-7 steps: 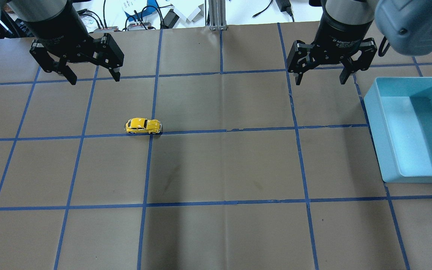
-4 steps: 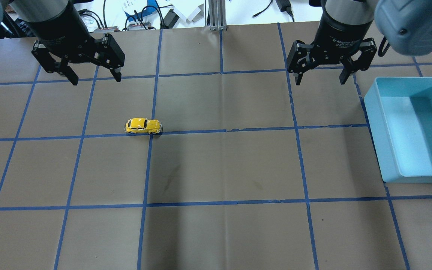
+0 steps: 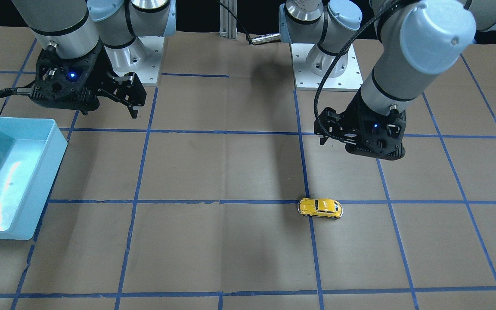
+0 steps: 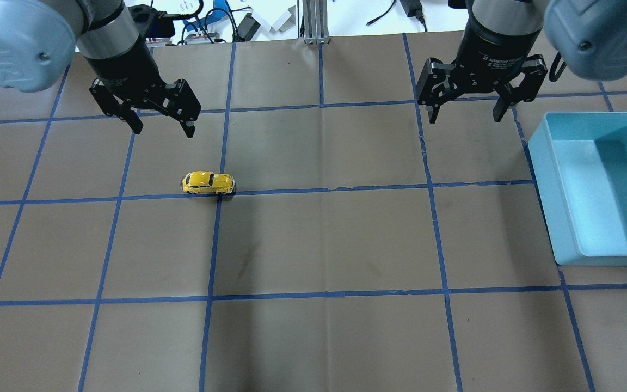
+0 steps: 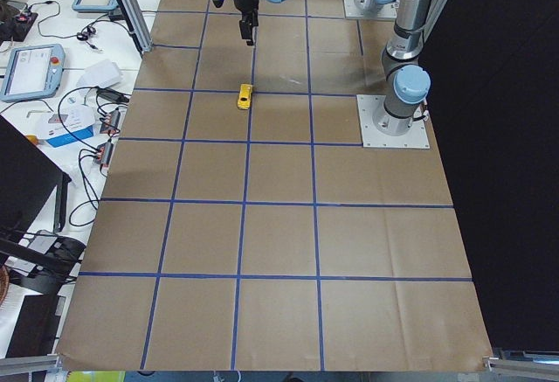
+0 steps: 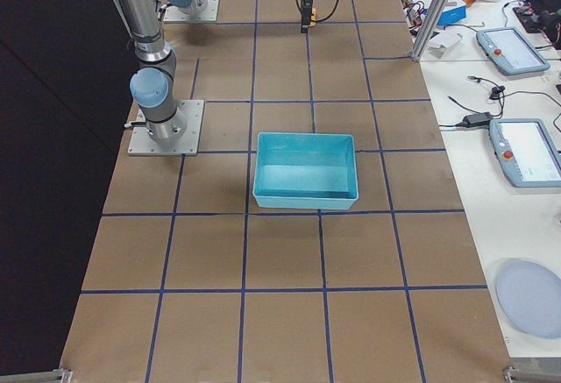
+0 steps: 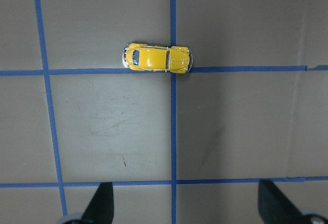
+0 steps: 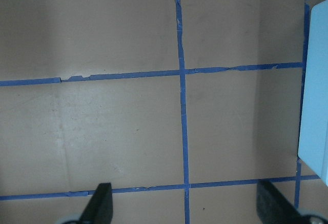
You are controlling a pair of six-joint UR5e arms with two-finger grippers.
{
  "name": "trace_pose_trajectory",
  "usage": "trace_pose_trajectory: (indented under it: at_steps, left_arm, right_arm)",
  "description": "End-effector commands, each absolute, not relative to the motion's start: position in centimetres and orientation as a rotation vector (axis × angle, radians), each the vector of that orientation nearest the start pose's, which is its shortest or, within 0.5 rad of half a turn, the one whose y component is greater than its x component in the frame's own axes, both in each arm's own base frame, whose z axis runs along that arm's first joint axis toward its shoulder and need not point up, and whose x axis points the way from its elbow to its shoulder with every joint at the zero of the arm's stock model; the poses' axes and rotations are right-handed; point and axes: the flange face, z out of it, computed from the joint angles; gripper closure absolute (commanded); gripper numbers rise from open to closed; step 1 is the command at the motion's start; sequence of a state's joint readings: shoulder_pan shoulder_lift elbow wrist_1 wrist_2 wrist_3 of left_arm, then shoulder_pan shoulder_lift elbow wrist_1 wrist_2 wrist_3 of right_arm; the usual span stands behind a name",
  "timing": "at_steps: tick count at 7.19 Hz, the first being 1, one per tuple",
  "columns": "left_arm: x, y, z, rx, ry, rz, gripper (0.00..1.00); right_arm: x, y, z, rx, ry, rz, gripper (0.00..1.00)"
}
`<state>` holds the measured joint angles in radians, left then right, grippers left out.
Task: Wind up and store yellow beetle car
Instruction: 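Lower the open left gripper over the yellow car and close on it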
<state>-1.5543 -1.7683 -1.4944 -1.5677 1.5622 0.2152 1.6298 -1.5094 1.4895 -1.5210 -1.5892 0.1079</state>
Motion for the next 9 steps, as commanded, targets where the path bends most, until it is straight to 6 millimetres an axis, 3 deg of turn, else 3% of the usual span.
trace_pose_trajectory:
  at_steps: [1,3,4,6,9]
  left_arm:
    - [-12.5,-58.8,36.4,0.544,3.12,0.182,0.0]
    - [-12.4,-58.9,33.2,0.77,3.083,0.179,0.0]
    - [-12.4,-58.4,31.3,1.04,3.012,0.172,0.01]
    - [-12.5,-57.6,28.2,1.399,2.866,0.132,0.01]
    - [-12.4,-56.9,24.3,1.928,2.509,0.049,0.02]
  right_arm:
    - [16.1,-50.6,49.2,0.077,3.161,0.044,0.0]
    - [16.1,-50.6,49.2,0.077,3.161,0.044,0.0]
    - [16.1,-50.6,49.2,0.077,3.161,0.046,0.0]
    - [16.1,-50.6,49.2,0.077,3.161,0.044,0.0]
    - [16.1,-50.6,49.2,0.077,3.161,0.044,0.0]
